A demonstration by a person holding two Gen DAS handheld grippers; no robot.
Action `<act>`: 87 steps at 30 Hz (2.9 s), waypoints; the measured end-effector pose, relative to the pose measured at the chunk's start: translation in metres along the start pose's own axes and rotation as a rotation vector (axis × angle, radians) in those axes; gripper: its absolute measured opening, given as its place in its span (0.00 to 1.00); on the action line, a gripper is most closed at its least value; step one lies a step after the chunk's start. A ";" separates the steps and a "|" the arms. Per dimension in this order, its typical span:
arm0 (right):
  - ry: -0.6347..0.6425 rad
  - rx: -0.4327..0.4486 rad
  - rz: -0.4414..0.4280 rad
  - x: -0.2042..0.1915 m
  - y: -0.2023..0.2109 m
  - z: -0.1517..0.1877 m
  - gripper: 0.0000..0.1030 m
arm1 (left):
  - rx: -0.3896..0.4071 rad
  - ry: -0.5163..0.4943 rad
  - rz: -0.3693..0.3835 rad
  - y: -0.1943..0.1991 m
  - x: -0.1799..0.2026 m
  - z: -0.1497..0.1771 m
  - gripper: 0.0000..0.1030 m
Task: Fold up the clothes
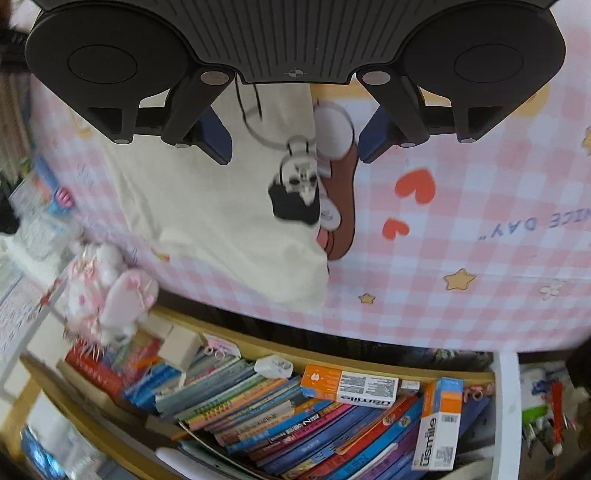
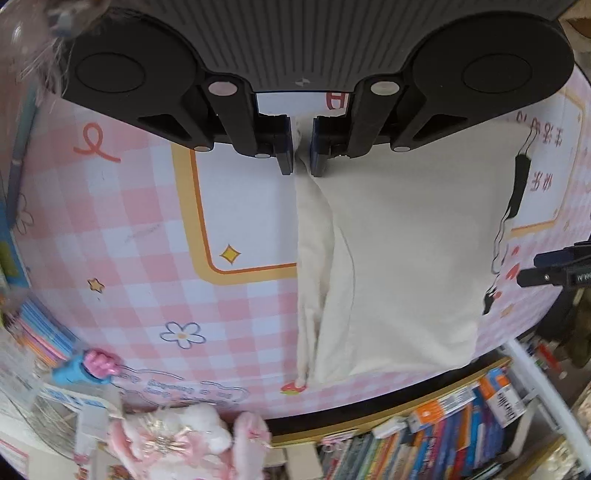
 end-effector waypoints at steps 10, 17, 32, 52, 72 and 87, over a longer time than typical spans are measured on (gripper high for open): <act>-0.145 0.063 0.120 -0.007 0.003 0.011 0.22 | -0.008 0.106 0.228 -0.035 -0.048 -0.058 0.71; -0.210 0.061 0.187 -0.013 0.002 0.010 0.26 | -0.052 0.135 0.367 -0.074 -0.060 -0.085 0.48; -0.199 0.031 0.305 -0.028 -0.001 0.004 0.26 | -0.001 0.105 0.320 -0.105 -0.052 -0.111 0.31; -0.238 0.040 0.173 -0.011 0.000 0.010 0.26 | -0.017 0.016 0.208 -0.027 -0.039 0.017 0.50; -0.046 0.070 -0.105 0.020 0.006 0.021 0.24 | -0.014 0.357 0.095 0.001 0.016 0.099 0.04; -0.107 0.009 -0.273 0.036 0.006 0.025 0.10 | -0.001 0.251 -0.032 0.011 0.024 0.116 0.23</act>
Point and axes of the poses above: each gripper's, at about its wrist camera, not at the fingertips, and y roughly against the way its jaws point, x to its right, z to its underside, the point moved 4 cm from there along -y, roughly the way its jaws point, and after that the axes turned 12 degrees about -x, right-handed, at the moved point
